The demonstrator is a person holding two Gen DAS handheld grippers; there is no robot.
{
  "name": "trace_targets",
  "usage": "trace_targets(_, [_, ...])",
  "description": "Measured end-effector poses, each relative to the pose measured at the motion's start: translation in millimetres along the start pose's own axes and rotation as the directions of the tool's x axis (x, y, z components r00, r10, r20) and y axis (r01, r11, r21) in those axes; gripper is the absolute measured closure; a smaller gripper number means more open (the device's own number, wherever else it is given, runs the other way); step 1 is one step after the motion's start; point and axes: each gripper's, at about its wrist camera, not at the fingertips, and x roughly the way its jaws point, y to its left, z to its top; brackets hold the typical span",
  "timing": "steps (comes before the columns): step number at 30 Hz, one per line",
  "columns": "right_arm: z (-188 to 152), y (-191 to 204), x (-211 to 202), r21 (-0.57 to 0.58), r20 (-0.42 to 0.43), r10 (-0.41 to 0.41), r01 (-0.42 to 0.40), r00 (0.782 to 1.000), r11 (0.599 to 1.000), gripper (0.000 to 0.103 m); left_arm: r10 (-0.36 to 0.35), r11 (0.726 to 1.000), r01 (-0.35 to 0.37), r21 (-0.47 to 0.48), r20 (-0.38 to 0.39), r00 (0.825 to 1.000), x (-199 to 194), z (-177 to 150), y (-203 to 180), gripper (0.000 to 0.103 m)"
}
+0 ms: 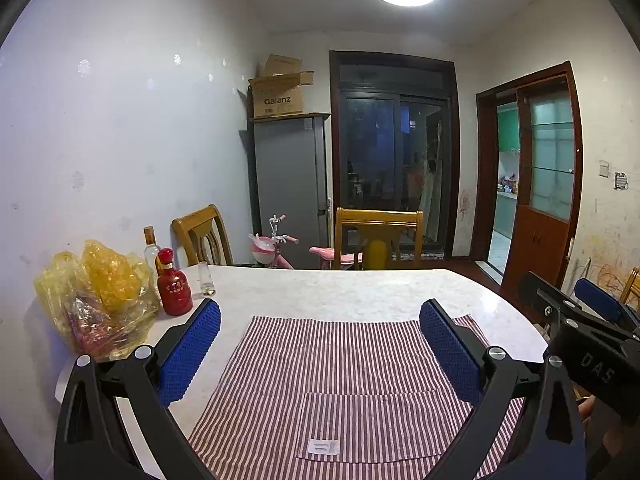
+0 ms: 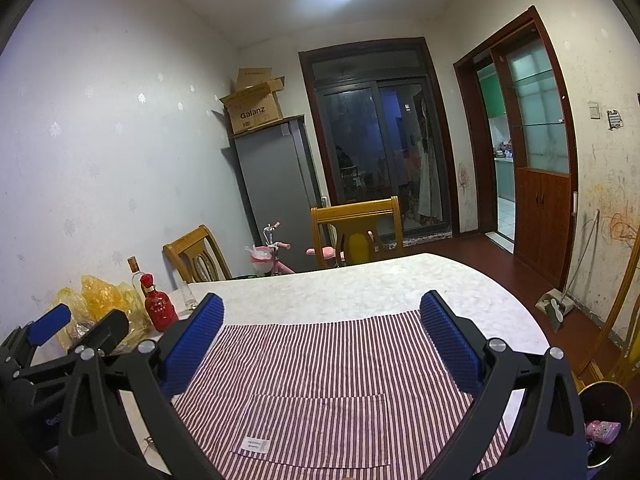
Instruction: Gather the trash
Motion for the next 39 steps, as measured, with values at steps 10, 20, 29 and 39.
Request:
trace_targets(10, [1.0, 3.7, 3.2, 0.002, 0.0, -0.005, 0.005, 1.0, 1.0, 0.005, 0.008, 1.0, -0.008, -0.02, 0.001, 1.0, -2.0, -0.3, 6.1, 0.006])
trace_targets(20, [0.6, 3.7, 3.3, 0.002, 0.001, -0.006, 0.006, 1.0, 1.0, 0.005, -0.033, 0.998, 0.033, -0.055, 0.003, 0.999, -1.6, -1.5, 16.7, 0.006])
trace_targets(29, [-2.5, 5.6, 7.9, 0.002, -0.005, -0.005, 0.005, 1.0, 1.0, 0.005, -0.033, 0.998, 0.034, -0.055, 0.013, 0.999, -1.6, -1.1, 19.2, 0.006])
trace_targets(39, [-7.5, 7.7, 13.6, -0.003, -0.012, -0.009, 0.008, 1.0, 1.0, 0.005, -0.048, 0.997, 0.05, -0.067, 0.041, 0.998, -2.5, -2.2, 20.7, 0.006])
